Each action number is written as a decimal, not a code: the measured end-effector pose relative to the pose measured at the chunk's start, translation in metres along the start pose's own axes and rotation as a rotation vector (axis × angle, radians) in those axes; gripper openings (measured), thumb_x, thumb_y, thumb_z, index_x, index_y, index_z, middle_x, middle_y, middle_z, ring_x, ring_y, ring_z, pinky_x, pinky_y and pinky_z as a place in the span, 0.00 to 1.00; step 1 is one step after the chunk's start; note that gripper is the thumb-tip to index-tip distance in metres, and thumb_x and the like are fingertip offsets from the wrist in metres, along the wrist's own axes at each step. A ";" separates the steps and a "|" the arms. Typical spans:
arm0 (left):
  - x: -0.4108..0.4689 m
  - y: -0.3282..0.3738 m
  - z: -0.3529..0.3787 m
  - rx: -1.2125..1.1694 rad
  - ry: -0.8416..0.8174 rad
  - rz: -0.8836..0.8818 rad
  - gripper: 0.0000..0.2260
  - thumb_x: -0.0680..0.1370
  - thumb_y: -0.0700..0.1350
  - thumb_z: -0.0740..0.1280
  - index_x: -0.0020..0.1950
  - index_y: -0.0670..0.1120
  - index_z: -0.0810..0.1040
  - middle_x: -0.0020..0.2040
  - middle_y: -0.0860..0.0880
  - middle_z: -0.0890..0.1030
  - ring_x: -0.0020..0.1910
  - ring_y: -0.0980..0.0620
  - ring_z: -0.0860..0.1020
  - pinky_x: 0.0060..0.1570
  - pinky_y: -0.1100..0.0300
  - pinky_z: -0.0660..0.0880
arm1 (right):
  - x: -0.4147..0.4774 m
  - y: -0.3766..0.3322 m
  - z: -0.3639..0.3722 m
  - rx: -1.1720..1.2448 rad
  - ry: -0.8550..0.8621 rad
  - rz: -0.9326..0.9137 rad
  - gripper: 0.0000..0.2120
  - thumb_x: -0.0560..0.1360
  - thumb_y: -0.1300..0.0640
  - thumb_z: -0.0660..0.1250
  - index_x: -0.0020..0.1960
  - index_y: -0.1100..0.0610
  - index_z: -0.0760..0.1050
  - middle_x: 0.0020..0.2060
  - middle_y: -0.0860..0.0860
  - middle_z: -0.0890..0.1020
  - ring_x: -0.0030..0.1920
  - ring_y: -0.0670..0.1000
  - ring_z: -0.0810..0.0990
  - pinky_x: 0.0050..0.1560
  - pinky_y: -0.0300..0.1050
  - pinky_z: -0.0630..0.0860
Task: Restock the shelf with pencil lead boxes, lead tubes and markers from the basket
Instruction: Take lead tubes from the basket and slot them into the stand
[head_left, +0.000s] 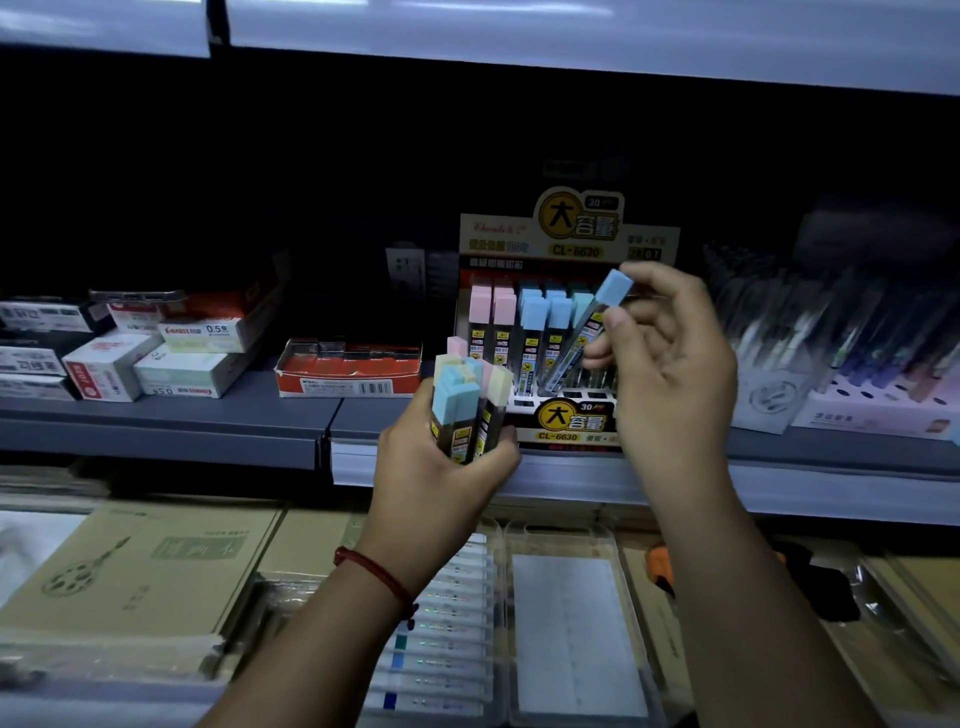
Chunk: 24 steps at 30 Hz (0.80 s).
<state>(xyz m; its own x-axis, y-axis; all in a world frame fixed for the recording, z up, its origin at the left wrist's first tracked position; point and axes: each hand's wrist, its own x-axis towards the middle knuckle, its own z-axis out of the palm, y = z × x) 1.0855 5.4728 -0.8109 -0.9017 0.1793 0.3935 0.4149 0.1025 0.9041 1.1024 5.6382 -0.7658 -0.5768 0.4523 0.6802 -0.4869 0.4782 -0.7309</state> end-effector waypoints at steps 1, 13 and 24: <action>0.000 0.000 0.000 -0.010 0.004 0.002 0.09 0.73 0.41 0.74 0.49 0.49 0.77 0.37 0.57 0.81 0.34 0.60 0.80 0.35 0.67 0.76 | 0.002 0.000 -0.001 -0.028 -0.041 -0.014 0.14 0.82 0.64 0.63 0.65 0.52 0.74 0.44 0.52 0.79 0.42 0.51 0.83 0.46 0.46 0.82; 0.004 0.003 0.000 -0.074 0.007 0.004 0.09 0.75 0.38 0.74 0.45 0.48 0.75 0.33 0.55 0.80 0.31 0.58 0.78 0.30 0.66 0.75 | -0.010 -0.007 0.012 -0.347 0.004 -0.242 0.13 0.77 0.65 0.68 0.62 0.59 0.77 0.40 0.52 0.74 0.34 0.49 0.71 0.38 0.38 0.70; 0.008 -0.002 -0.002 -0.118 0.011 0.036 0.11 0.74 0.33 0.70 0.50 0.48 0.79 0.41 0.51 0.84 0.40 0.54 0.82 0.37 0.61 0.79 | -0.033 -0.031 0.032 -0.130 -0.461 -0.176 0.07 0.74 0.61 0.75 0.51 0.55 0.82 0.41 0.49 0.72 0.38 0.47 0.72 0.35 0.28 0.66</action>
<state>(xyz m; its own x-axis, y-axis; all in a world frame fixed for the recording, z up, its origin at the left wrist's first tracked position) 1.0774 5.4717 -0.8093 -0.8880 0.1699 0.4274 0.4306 -0.0195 0.9023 1.1155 5.5848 -0.7671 -0.7369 -0.0087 0.6760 -0.5343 0.6201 -0.5744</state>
